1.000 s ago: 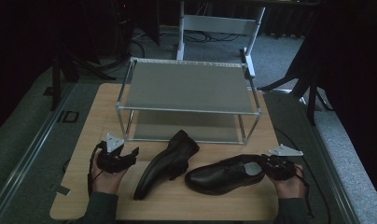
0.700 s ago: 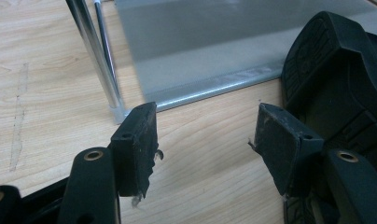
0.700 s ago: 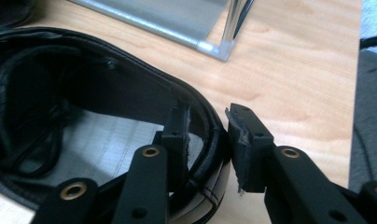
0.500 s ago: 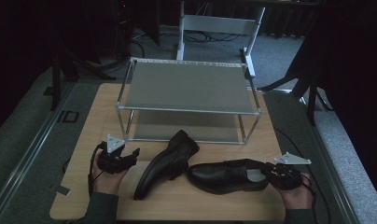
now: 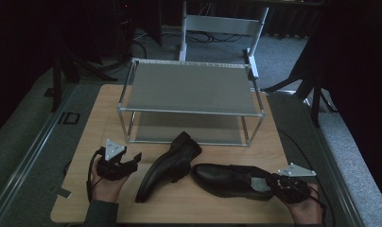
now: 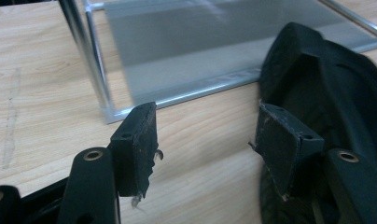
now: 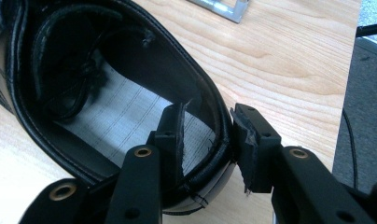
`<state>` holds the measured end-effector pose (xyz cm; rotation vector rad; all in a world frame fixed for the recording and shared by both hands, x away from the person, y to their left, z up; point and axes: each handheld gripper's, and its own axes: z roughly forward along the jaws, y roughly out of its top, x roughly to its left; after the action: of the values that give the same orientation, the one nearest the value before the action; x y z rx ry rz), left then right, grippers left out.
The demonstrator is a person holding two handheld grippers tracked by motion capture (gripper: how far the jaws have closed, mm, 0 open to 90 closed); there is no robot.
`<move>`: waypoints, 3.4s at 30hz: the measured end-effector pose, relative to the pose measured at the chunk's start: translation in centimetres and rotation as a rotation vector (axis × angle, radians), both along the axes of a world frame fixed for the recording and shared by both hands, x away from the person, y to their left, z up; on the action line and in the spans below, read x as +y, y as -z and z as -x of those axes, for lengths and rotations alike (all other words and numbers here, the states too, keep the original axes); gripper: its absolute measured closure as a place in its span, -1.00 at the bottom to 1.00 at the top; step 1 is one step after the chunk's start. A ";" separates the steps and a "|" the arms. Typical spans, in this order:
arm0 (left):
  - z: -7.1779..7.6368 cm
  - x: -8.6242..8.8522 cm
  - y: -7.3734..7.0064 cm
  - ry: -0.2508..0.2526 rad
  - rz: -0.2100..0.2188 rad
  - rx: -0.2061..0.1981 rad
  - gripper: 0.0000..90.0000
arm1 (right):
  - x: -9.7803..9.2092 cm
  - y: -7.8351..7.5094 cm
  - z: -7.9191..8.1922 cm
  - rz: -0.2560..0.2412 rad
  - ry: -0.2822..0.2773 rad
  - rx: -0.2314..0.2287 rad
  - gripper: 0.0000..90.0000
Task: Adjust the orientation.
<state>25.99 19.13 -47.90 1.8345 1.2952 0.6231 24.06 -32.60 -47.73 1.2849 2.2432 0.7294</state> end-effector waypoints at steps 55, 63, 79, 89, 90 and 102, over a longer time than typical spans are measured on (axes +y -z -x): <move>-1.3 1.4 1.6 0.217 0.098 0.109 0.15 | 1.5 0.5 -1.0 -0.101 -0.144 0.069 0.75; -3.6 0.7 1.6 0.271 0.080 0.104 0.18 | 4.1 0.7 -1.6 -0.067 -0.219 0.073 0.77; -7.9 -0.9 1.9 0.228 0.081 0.080 0.15 | 3.4 1.1 -2.0 -0.154 -0.253 0.097 0.63; -5.0 0.0 1.4 0.191 0.060 0.026 -0.08 | 3.2 1.3 -2.0 -0.183 -0.277 0.115 0.38; -4.3 0.3 1.2 0.183 0.060 0.019 -0.12 | 3.2 1.3 -2.0 -0.181 -0.280 0.111 0.34; -0.5 1.7 5.6 0.077 -0.045 0.157 -0.58 | 3.2 0.0 -2.0 -0.199 -0.280 0.061 0.21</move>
<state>26.48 20.82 -53.48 1.9933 1.3144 0.4782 26.06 -29.37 -47.71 1.1027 2.4820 1.0505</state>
